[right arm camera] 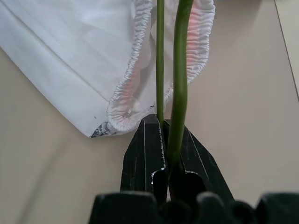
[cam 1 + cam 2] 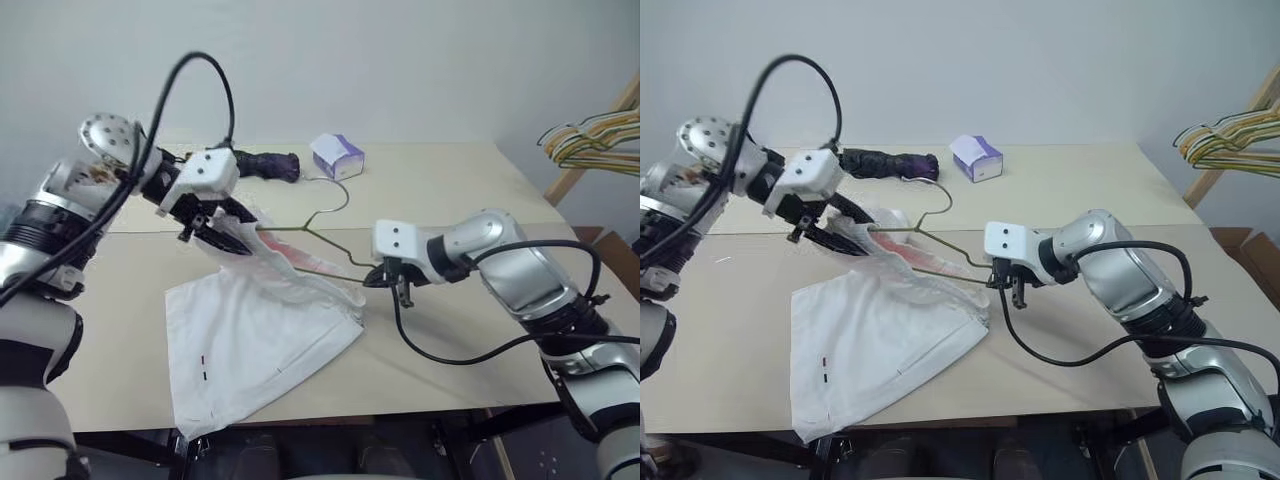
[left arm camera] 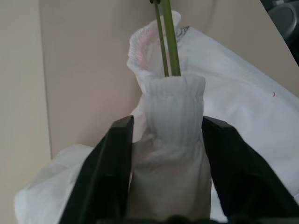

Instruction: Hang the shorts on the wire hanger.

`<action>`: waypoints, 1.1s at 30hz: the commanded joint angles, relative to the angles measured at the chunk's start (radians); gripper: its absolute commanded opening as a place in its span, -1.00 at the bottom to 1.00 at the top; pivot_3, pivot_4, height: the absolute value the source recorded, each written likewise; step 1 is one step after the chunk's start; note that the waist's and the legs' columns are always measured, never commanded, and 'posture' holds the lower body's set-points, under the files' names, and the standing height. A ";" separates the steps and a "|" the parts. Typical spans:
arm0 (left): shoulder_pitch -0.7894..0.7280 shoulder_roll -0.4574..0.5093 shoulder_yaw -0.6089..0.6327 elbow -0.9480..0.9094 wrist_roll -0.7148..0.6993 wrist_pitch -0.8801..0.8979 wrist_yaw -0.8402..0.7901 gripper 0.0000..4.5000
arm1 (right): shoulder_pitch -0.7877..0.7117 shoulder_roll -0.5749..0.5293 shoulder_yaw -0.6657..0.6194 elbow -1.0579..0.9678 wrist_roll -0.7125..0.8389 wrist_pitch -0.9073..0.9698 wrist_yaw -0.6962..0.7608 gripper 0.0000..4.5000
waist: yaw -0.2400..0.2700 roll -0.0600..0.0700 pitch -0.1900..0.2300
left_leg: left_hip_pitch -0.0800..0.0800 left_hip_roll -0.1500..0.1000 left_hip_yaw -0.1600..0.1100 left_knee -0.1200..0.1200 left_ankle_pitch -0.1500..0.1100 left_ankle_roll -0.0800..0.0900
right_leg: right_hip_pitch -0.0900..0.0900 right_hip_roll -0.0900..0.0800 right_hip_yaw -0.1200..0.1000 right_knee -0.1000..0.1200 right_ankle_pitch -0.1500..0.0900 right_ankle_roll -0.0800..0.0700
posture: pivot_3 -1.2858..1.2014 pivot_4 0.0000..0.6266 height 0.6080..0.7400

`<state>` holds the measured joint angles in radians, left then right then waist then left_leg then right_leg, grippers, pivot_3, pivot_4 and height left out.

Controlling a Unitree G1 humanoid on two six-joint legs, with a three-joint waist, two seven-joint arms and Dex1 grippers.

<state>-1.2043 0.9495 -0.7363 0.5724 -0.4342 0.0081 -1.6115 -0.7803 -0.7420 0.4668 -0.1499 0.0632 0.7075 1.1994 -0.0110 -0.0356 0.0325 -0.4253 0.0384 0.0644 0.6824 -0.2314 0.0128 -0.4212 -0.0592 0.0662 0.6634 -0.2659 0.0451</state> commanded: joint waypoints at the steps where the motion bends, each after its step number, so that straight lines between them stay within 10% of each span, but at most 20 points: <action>1: -0.026 -0.008 0.000 0.020 -0.011 -0.028 -0.003 -0.49 | -0.038 0.002 -0.015 -0.030 0.001 0.013 0.006 -1.00 | 0.000 0.000 0.000 | 0.000 0.000 0.000 0.000 0.000 0.000 | 0.000 0.000 0.000 0.000 0.000 0.000 | 0.06 -1.00 1.00; 5: -0.037 -0.004 -0.006 0.028 -0.021 -0.034 -0.003 -0.98 | -0.024 -0.006 -0.005 -0.028 -0.024 0.001 -0.002 -1.00 | -0.002 0.000 0.000 | -0.001 0.000 0.000 0.000 0.000 0.000 | -0.001 0.000 0.000 0.000 0.000 0.000 | 0.06 -1.00 1.00; 13: -0.013 -0.028 0.043 0.092 0.073 -0.121 -0.003 -0.98 | 0.023 0.016 -0.022 -0.009 -0.083 -0.157 -0.094 -1.00 | -0.001 0.000 0.000 | -0.001 0.000 0.000 0.000 0.000 0.000 | -0.001 0.000 0.000 0.000 0.000 0.000 | 0.06 -1.00 1.00; 26: -0.038 -0.122 0.266 0.306 0.285 -0.178 0.035 -1.00 | 0.139 0.003 -0.338 -0.063 0.054 0.010 -0.211 0.91 | 0.001 0.000 0.000 | -0.001 -0.001 0.000 0.001 0.000 0.000 | 0.000 0.000 0.000 0.000 0.000 0.000 | 0.03 -1.00 1.00; 33: -0.055 -0.144 0.373 0.339 0.336 -0.163 0.012 -1.00 | 0.288 0.091 -0.369 -0.119 0.161 0.154 -0.292 0.91 | -0.010 -0.001 -0.001 | 0.000 0.000 0.000 0.001 0.000 0.000 | 0.001 0.000 0.000 0.000 0.000 0.000 | 0.03 -1.00 1.00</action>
<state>-1.2140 0.8027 -0.4074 0.9148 -0.1093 -0.1540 -1.5938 -0.4931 -0.6748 0.0780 -0.2526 0.2075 0.8431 0.9395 -0.0208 -0.0366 0.0318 -0.4248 0.0384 0.0643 0.6831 -0.2316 0.0130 -0.4203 -0.0589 0.0663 0.6640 -0.2660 0.0451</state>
